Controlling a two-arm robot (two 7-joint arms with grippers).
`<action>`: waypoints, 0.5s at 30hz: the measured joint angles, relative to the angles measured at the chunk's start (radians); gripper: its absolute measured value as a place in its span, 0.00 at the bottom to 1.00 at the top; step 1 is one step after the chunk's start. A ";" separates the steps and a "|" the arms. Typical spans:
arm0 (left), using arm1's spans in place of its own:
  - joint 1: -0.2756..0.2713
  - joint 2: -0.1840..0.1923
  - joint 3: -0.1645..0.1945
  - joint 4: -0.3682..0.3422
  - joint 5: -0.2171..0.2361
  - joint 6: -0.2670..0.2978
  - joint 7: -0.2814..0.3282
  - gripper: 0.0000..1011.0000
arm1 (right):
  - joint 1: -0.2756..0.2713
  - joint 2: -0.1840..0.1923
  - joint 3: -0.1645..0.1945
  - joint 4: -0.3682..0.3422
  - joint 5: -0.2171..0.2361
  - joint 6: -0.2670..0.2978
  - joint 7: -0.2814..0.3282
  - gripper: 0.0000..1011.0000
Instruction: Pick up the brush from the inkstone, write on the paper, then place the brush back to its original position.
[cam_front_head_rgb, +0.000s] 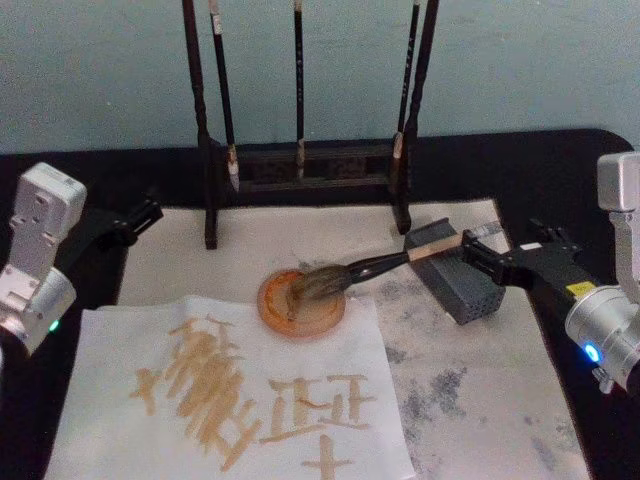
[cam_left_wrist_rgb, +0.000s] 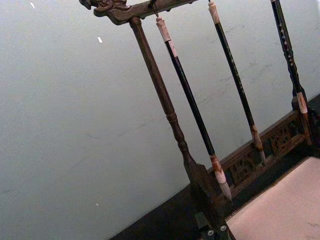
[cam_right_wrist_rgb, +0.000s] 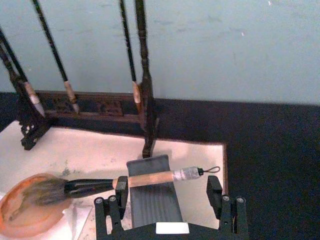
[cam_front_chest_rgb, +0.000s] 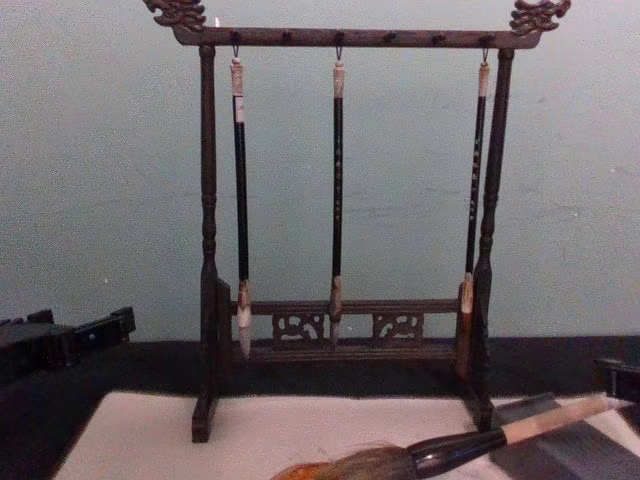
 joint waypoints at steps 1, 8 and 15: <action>0.000 0.000 0.000 0.000 0.000 0.000 0.000 0.99 | -0.005 0.006 -0.004 -0.011 -0.017 -0.001 -0.002 1.00; 0.000 0.000 0.000 0.000 0.000 0.000 0.000 0.99 | -0.030 0.033 -0.015 -0.062 -0.097 -0.013 -0.002 1.00; 0.000 0.000 0.000 0.000 0.000 0.000 0.000 0.99 | -0.063 0.067 -0.022 -0.129 -0.181 -0.047 0.018 1.00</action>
